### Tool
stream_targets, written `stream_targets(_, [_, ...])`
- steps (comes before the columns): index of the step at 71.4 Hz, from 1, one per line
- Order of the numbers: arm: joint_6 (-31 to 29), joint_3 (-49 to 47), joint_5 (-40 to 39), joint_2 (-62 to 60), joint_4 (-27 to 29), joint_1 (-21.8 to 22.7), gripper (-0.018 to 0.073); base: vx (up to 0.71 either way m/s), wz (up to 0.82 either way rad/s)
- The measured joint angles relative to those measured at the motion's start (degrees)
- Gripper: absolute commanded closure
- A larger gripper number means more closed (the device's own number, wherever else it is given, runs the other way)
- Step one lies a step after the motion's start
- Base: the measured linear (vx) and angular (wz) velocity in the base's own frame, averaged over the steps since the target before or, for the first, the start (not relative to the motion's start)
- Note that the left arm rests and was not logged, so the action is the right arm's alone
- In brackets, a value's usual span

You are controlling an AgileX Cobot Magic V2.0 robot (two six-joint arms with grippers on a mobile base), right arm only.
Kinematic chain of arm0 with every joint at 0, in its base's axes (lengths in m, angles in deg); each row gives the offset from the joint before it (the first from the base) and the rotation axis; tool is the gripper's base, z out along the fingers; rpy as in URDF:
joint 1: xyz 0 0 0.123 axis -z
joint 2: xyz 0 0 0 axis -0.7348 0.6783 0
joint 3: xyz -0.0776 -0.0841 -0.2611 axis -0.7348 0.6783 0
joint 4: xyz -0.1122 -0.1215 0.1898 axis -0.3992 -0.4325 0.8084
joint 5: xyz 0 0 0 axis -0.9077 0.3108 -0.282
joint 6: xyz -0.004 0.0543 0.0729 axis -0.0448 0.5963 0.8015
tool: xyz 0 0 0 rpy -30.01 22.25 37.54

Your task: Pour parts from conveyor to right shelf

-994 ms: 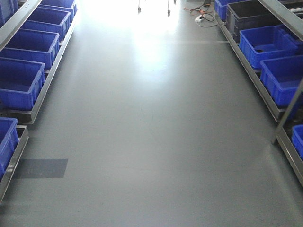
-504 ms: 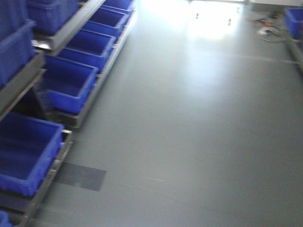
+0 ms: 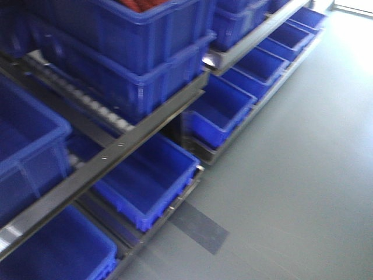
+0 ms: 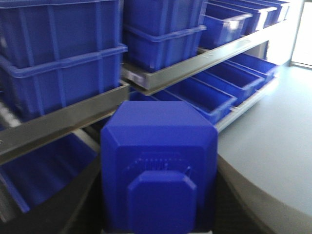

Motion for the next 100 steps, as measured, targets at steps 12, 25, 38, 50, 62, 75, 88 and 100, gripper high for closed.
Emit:
stream_targets(12, [0.0, 0.0, 0.0, 0.0, 0.0, 0.0, 0.0564, 0.17, 0.76])
stream_targets(25, [0.0, 0.0, 0.0, 0.0, 0.0, 0.0, 0.0564, 0.15, 0.89])
stream_targets(38, [0.0, 0.0, 0.0, 0.0, 0.0, 0.0, 0.0564, 0.1, 0.89])
stream_targets(50, [0.0, 0.0, 0.0, 0.0, 0.0, 0.0, 0.0564, 0.05, 0.62])
stream_targets(62, [0.0, 0.0, 0.0, 0.0, 0.0, 0.0, 0.0564, 0.03, 0.35])
stream_targets(75, [0.0, 0.0, 0.0, 0.0, 0.0, 0.0, 0.0564, 0.01, 0.28])
stream_targets(88, [0.0, 0.0, 0.0, 0.0, 0.0, 0.0, 0.0564, 0.02, 0.33])
stream_targets(100, [0.0, 0.0, 0.0, 0.0, 0.0, 0.0, 0.0564, 0.04, 0.23])
